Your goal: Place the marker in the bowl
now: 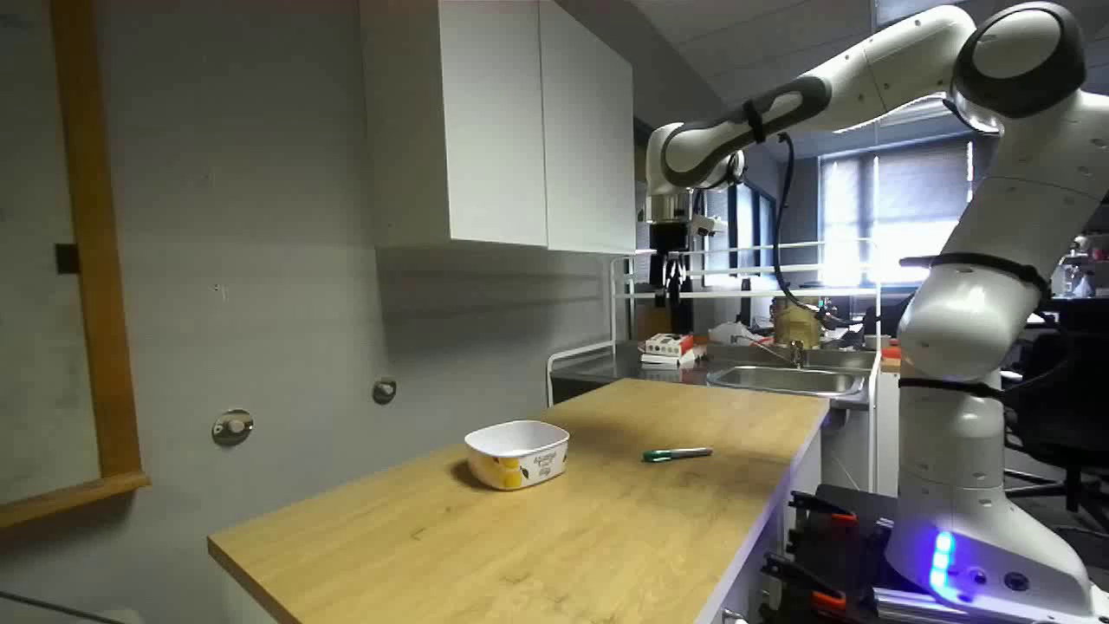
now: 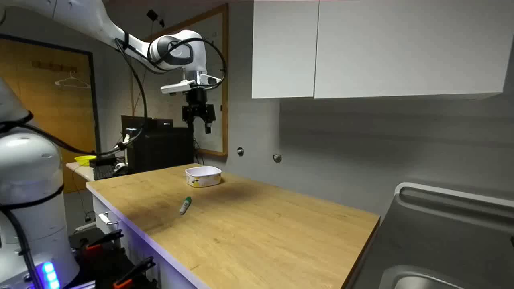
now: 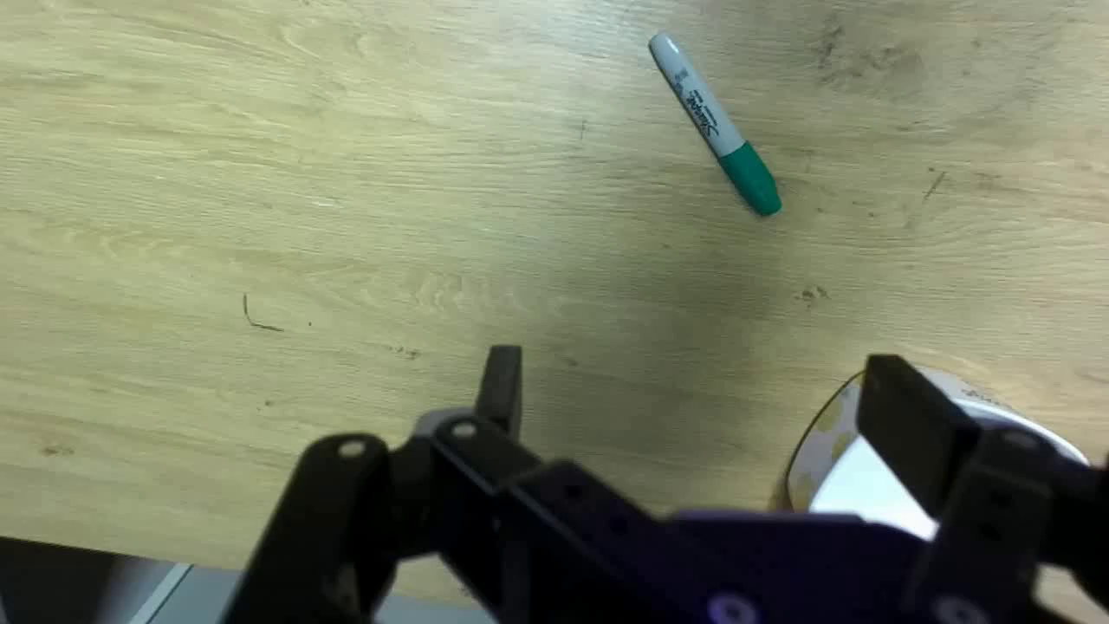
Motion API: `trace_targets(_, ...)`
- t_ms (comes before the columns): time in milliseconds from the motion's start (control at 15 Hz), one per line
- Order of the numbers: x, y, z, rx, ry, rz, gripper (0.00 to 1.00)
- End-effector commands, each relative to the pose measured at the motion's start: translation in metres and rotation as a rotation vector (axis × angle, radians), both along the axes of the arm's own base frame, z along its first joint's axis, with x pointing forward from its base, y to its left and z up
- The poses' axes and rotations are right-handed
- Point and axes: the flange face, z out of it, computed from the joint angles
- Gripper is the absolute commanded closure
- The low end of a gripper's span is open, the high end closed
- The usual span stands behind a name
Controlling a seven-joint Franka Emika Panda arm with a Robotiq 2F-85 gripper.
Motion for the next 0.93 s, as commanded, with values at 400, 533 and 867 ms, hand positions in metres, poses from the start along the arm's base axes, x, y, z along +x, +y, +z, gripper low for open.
trace_targets(400,0.0,0.0,0.0,0.0,0.001,0.0,0.0)
trace_targets(533,0.007,-0.003,-0.008,-0.002,0.012,-0.006,0.0)
trace_targets(867,0.042,-0.008,-0.077,0.001,0.106,0.01,0.0)
